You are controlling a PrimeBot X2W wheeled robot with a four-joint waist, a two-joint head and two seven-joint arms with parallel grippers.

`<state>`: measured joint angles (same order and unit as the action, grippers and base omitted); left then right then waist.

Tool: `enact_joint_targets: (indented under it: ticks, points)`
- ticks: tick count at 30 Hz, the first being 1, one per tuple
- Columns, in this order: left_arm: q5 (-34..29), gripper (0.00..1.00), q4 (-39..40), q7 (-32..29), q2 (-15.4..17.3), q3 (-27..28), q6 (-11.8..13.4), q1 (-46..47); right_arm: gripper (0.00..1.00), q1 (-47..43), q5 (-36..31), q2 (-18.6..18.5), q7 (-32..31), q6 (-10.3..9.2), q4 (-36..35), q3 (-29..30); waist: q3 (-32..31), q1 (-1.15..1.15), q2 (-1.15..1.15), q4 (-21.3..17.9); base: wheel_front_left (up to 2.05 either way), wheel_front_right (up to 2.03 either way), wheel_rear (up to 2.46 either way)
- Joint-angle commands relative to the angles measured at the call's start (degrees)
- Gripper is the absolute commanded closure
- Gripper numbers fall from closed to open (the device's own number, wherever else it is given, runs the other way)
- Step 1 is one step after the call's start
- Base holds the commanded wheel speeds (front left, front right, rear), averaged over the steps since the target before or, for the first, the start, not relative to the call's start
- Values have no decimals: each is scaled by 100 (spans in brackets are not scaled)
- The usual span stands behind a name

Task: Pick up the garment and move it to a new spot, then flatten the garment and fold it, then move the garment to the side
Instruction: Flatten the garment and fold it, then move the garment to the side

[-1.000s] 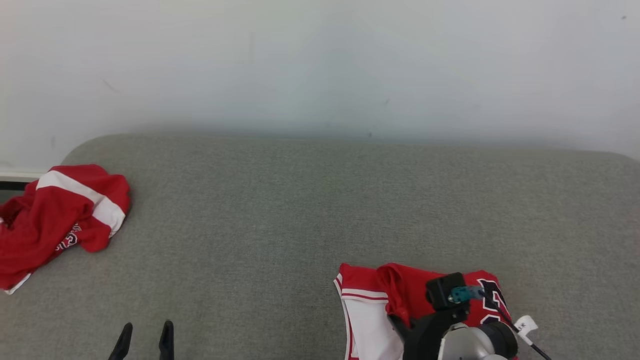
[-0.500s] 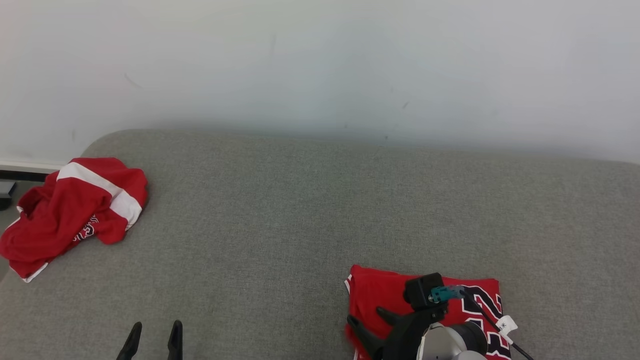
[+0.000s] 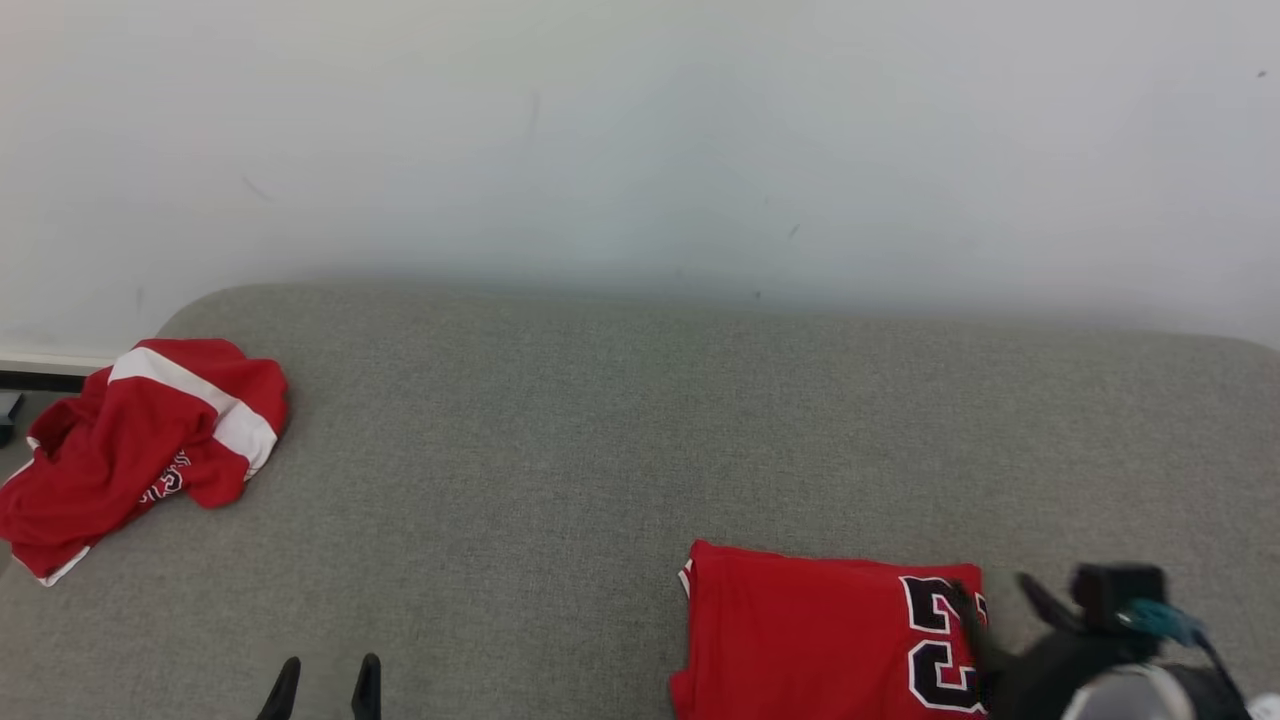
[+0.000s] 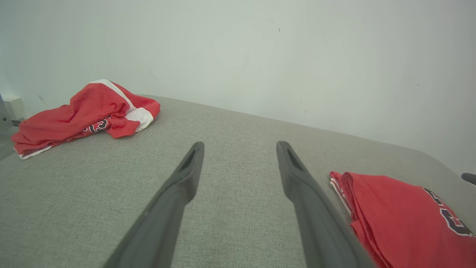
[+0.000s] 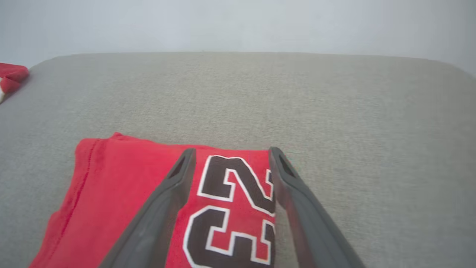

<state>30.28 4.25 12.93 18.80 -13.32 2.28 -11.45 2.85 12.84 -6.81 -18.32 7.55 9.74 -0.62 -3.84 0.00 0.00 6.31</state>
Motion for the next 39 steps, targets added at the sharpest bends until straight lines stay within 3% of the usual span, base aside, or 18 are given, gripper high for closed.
enact_joint_targets:
  ticks: [1, 8, 13, 25, 28, 29, 33, 39]
  points:
    - [-7, 0, -32, 34, -41, -27, -4, -49, 0, -259, -251, -22, 126, -9, -139, 272, -15, 0, 0, -3, 0, 0, 0]
    - [-50, 0, -222, 130, -181, -80, -48, -88, 0, -1084, -705, 289, 1070, -9, -606, 1432, -166, 0, 0, -57, 0, 0, 0]
    - [-241, 0, -379, 200, -153, 5, -20, -102, 0, -1328, -682, 381, 1770, -9, -633, 1656, -345, 0, 0, -233, 0, 0, 0]
    - [-269, 0, -797, 236, -277, 573, -122, -276, 0, -1275, -486, 395, 2202, -9, -580, 947, -633, 0, 0, -663, 0, 0, 0]
    - [-185, 0, -774, 231, -476, 850, -276, -239, 0, -1264, -371, 393, 2158, -9, -509, 694, -640, 0, 0, -716, 0, 0, 0]
    - [-175, 0, -771, 228, -614, 1084, -460, -272, 0, -1245, -350, 392, 2163, -9, -459, 611, -641, 0, 0, -746, 0, 0, 0]
    - [-393, 0, -756, 228, -880, 1322, -764, -370, 0, -1216, -266, 393, 2098, -9, -373, 492, -635, 0, 0, -787, 0, 0, 0]
    - [-799, 0, -914, 228, -998, 1314, -933, -324, 0, -1199, -328, 380, 2000, -9, -271, 414, -607, 0, 0, -732, 0, 0, 0]
